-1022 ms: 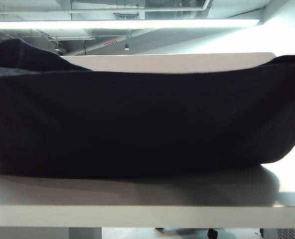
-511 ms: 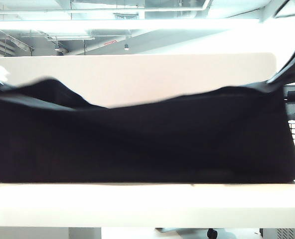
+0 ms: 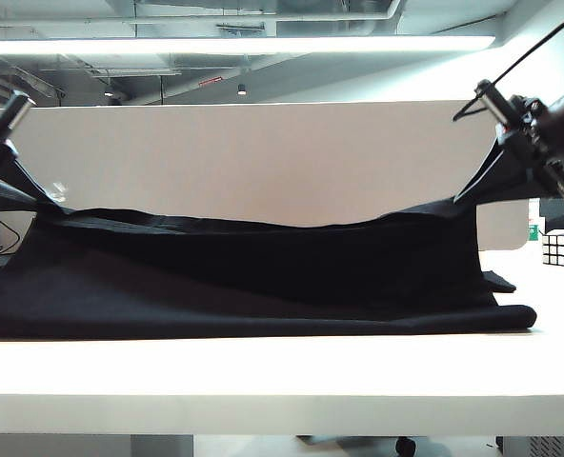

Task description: Fold the bottom side of the T-shirt horizontally towards the center, about one-third of the way, then fold the sleeve back towards the center, creating a straight line along the edge of the T-shirt, and finally fold the bottom of the T-shirt up towards the top, creating a neat rectangle.

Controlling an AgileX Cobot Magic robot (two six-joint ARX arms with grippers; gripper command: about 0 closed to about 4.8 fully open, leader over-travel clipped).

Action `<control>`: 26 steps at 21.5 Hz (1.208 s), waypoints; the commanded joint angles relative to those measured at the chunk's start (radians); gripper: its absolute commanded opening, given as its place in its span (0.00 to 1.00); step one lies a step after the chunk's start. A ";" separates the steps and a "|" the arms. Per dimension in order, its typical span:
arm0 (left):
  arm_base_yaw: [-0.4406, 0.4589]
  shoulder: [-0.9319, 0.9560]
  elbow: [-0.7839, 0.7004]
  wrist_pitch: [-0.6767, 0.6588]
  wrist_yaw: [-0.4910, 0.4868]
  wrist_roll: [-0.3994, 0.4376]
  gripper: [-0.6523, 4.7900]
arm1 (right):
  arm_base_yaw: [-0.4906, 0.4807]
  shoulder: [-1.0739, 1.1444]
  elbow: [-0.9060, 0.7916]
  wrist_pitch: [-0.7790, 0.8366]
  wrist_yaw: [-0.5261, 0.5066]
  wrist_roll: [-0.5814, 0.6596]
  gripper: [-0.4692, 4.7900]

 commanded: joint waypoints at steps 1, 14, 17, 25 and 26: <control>-0.009 0.074 0.058 0.014 -0.001 0.011 0.11 | 0.001 0.049 0.011 0.061 0.024 -0.004 0.08; -0.070 0.231 0.123 0.080 -0.113 0.090 0.23 | -0.001 0.113 0.011 0.232 0.160 -0.043 0.42; -0.069 0.231 0.123 0.089 -0.126 0.093 0.42 | -0.001 0.113 0.011 0.322 0.160 -0.052 0.77; -0.019 0.198 0.124 0.217 -0.233 0.092 0.41 | -0.044 0.113 0.037 0.306 0.146 -0.053 0.77; -0.013 0.201 0.129 0.220 -0.269 0.093 0.42 | -0.065 0.114 0.051 0.277 0.157 -0.055 0.77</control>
